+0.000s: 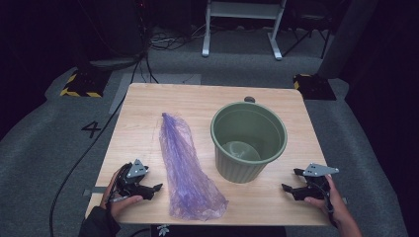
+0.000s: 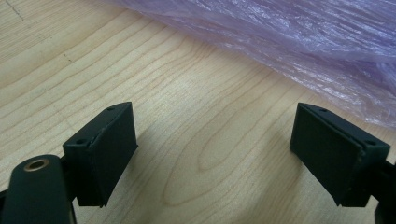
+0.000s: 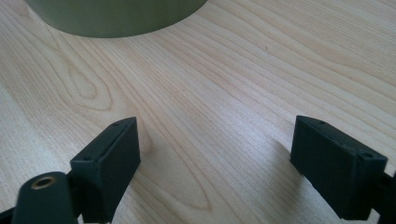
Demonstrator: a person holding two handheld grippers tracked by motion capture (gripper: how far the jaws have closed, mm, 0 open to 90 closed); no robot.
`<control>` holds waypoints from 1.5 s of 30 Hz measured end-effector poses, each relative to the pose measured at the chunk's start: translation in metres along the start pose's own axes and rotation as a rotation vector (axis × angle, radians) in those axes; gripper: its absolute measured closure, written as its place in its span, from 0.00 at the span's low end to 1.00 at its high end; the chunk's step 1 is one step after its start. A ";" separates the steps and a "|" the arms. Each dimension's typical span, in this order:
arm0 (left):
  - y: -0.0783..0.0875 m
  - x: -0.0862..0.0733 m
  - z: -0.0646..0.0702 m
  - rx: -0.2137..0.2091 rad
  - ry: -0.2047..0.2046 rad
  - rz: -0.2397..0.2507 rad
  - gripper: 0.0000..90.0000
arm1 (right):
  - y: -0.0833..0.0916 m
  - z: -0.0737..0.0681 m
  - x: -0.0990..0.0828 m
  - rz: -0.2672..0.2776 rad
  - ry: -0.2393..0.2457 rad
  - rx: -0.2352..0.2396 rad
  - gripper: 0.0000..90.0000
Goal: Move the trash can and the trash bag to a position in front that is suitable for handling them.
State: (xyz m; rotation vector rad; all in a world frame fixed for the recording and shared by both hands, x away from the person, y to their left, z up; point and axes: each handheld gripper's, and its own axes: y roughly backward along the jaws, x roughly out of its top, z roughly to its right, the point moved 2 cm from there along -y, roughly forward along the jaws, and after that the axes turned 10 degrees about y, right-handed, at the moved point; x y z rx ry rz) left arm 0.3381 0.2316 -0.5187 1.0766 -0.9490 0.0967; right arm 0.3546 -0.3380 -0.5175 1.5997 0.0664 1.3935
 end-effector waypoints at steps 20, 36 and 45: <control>-0.005 0.003 0.008 0.029 0.019 0.000 0.12 | -0.001 -0.010 0.010 0.036 -0.004 0.007 0.23; -0.006 0.004 0.008 0.026 0.015 -0.002 0.12 | -0.039 -0.062 0.058 0.093 0.106 -0.013 0.23; -0.006 0.004 0.009 0.025 0.017 0.001 0.12 | -0.046 -0.061 0.067 0.109 0.085 -0.036 0.22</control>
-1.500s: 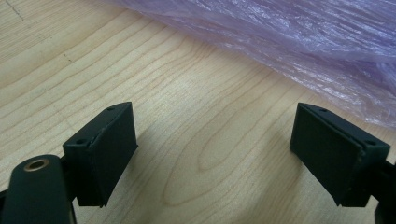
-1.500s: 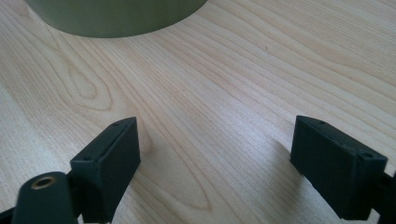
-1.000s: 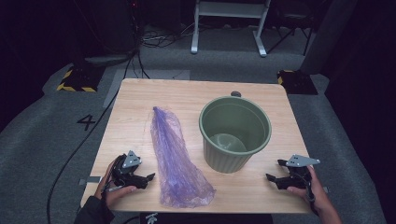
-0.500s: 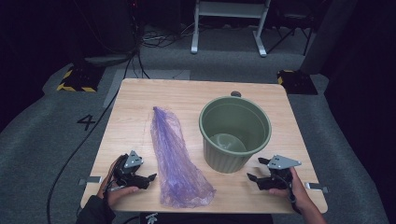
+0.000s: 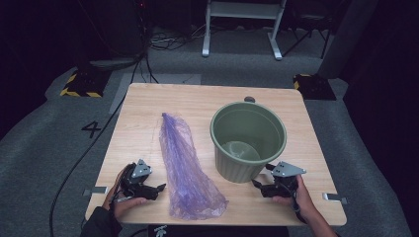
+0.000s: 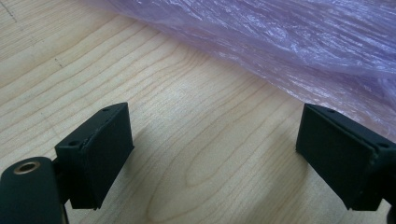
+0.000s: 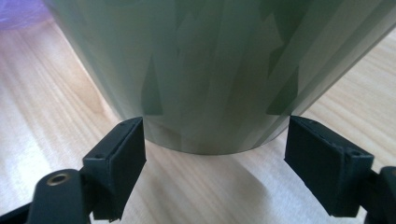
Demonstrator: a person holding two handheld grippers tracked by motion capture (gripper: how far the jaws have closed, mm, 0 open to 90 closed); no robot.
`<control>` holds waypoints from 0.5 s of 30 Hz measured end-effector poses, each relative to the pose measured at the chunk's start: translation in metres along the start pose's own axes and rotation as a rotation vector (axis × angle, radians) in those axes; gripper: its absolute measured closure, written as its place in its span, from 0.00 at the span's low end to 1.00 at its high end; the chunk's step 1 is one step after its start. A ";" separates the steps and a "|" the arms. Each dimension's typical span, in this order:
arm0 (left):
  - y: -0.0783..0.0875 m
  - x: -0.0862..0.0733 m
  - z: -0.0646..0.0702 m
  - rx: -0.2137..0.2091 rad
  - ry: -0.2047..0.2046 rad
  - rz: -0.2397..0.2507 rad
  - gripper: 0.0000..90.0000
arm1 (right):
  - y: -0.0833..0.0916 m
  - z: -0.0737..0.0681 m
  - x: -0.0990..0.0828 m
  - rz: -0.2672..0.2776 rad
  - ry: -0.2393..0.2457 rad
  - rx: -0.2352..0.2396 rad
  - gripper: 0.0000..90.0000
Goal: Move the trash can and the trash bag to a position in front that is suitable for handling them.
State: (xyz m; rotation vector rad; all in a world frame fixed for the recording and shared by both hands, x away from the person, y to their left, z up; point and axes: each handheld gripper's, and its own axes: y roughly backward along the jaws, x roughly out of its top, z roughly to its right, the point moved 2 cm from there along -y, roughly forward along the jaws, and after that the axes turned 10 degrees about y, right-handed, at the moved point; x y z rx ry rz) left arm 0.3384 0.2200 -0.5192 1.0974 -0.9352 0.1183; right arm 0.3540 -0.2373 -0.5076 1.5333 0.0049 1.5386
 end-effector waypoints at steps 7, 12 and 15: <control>0.000 0.000 0.000 0.004 0.003 -0.002 0.12 | -0.006 0.004 0.006 0.010 0.003 -0.021 0.21; -0.001 0.001 0.000 0.009 0.011 -0.004 0.10 | -0.014 0.010 0.013 0.018 -0.002 -0.033 0.22; -0.001 0.001 0.000 0.010 0.011 -0.004 0.10 | -0.021 0.015 0.017 0.017 -0.009 -0.040 0.22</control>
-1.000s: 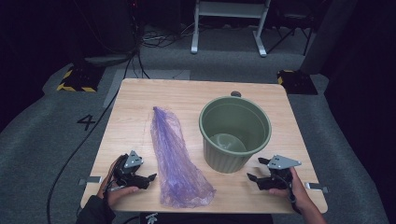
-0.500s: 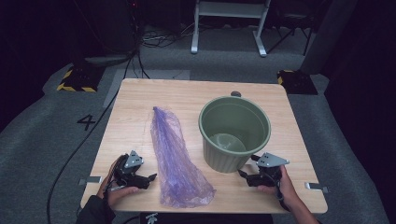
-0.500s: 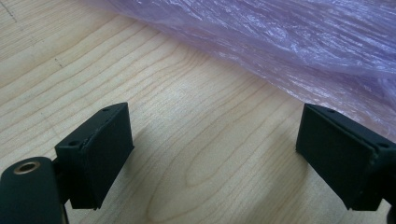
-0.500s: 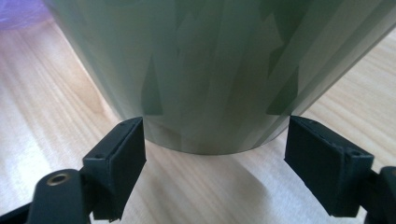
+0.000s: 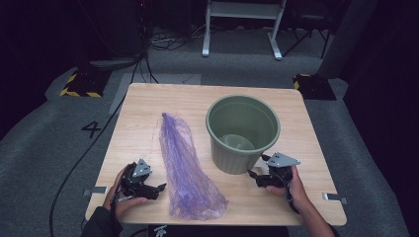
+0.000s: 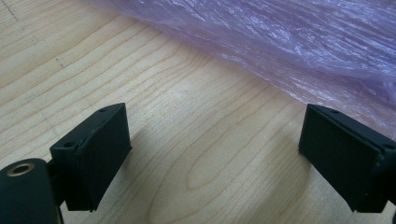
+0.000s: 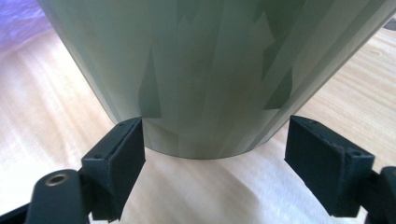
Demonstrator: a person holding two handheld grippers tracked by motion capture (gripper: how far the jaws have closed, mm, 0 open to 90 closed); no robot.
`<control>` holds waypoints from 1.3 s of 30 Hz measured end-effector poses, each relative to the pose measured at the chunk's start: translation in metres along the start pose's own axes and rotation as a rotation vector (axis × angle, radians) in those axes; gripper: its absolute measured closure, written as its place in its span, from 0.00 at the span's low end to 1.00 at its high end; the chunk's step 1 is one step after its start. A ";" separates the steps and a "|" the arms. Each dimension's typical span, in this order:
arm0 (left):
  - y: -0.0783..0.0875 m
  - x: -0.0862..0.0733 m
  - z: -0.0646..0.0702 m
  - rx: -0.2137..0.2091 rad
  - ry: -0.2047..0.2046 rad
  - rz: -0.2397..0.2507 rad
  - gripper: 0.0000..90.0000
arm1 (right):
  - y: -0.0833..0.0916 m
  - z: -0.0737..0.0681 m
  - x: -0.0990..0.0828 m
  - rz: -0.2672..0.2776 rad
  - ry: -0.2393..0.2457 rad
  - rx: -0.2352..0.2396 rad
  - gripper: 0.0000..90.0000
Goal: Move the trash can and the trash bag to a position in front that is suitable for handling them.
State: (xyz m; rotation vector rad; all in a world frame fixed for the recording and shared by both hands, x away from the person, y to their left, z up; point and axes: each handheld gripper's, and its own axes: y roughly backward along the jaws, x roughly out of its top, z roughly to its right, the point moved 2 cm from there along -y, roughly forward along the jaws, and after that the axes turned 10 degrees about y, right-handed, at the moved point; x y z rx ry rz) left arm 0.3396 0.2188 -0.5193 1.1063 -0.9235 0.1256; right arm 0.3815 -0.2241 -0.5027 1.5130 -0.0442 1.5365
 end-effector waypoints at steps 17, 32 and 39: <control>-0.003 0.002 0.004 0.027 0.024 -0.005 0.05 | -0.024 0.007 0.020 0.024 -0.008 -0.007 0.19; -0.006 0.004 0.008 0.034 0.029 -0.016 0.02 | -0.044 0.012 0.039 0.026 -0.123 -0.113 0.18; -0.005 0.002 0.015 0.009 -0.034 -0.003 0.04 | -0.046 0.025 0.035 0.007 -0.140 -0.112 0.23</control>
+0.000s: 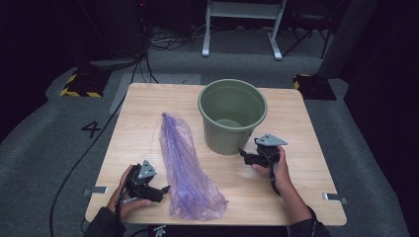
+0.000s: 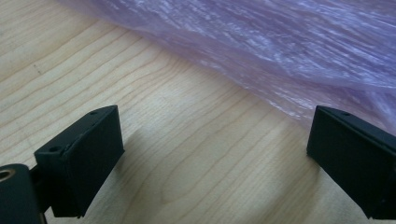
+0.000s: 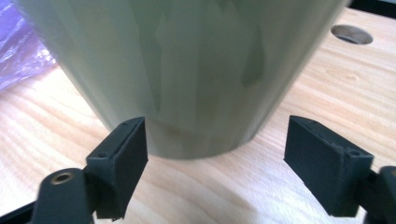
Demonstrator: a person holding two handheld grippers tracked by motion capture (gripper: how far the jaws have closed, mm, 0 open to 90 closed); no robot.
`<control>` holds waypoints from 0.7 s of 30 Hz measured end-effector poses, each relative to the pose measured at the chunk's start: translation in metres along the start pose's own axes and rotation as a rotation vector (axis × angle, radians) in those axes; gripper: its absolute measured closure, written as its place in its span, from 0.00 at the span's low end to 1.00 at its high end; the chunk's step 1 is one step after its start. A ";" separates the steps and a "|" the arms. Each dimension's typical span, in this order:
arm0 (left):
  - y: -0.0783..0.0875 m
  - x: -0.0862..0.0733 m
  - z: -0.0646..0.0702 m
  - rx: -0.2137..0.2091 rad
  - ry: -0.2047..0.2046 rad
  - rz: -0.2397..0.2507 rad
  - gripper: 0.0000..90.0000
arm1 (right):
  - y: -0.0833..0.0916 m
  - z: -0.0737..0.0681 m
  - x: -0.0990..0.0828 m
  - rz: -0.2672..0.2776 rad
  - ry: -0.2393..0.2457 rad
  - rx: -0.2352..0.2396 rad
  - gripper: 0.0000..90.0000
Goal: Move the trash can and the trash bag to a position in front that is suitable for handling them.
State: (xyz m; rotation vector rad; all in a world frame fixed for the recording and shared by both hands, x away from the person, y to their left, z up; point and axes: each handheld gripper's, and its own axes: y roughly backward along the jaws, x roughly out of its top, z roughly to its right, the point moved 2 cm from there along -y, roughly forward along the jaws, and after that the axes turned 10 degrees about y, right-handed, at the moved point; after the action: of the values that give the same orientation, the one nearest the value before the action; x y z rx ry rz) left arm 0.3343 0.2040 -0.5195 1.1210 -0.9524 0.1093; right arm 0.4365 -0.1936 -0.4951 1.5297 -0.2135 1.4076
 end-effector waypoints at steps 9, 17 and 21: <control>-0.010 0.006 0.024 -0.006 -0.004 -0.012 0.00 | 0.032 0.011 -0.029 -0.025 0.090 0.058 0.22; -0.031 0.025 0.043 -0.041 -0.020 -0.026 0.00 | 0.049 0.033 -0.049 -0.047 0.058 0.069 0.21; -0.045 0.038 0.051 -0.044 -0.012 -0.027 0.00 | 0.062 0.042 -0.052 -0.034 0.045 0.056 0.21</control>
State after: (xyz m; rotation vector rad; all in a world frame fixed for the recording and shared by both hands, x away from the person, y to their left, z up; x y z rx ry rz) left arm 0.3509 0.1280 -0.5199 1.0944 -0.9457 0.0598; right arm 0.4044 -0.2787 -0.4972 1.5385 -0.1206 1.4303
